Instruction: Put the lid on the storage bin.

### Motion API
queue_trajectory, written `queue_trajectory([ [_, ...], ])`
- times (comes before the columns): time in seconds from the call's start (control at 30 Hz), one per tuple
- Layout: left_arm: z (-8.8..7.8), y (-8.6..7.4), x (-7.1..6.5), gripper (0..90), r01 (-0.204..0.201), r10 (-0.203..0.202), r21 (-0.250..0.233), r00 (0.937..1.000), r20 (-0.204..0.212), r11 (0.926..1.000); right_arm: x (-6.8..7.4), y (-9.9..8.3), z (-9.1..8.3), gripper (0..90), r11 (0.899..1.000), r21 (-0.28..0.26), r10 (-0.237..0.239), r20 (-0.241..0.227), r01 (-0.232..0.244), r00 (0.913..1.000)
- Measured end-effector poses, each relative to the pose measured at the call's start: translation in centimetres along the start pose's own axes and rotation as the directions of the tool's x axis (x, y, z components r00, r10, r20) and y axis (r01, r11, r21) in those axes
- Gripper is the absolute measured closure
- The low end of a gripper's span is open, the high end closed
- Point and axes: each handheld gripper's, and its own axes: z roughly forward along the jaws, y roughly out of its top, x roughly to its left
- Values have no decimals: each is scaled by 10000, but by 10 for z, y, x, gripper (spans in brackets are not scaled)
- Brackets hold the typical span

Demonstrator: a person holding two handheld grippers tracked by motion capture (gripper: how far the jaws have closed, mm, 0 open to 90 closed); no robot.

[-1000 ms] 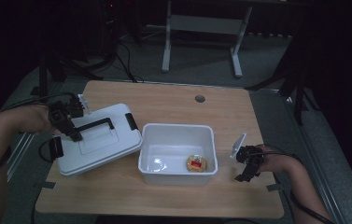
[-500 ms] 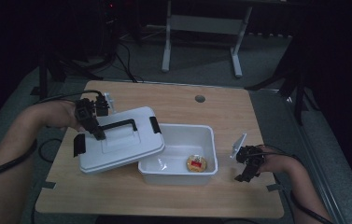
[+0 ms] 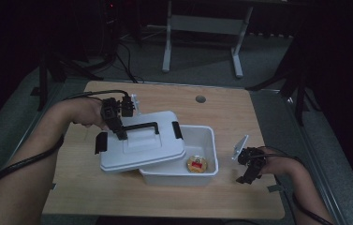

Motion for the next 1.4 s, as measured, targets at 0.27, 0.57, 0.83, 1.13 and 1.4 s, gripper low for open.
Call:
queue_trajectory([
  [0.27,3,31,-5,835,-622,622,15,9980,123,9981,2,2,1,174,10000,-13,-95,-59,95,9999],
  [0.57,6,63,-10,834,-1180,1175,197,9928,238,9928,1,3,-1,174,9999,9,-148,-31,148,9999],
  [0.83,11,87,-13,835,-1603,1592,343,9867,334,9865,2,5,-1,174,9998,31,-207,-62,207,9998],
  [1.13,23,110,-14,834,-1956,1941,329,9800,426,9801,3,8,0,174,9997,-3,-263,-71,263,9996],
  [1.4,38,113,-7,834,-1741,1713,592,9840,487,9830,3,10,3,175,9994,-60,-342,-130,341,9993],
])
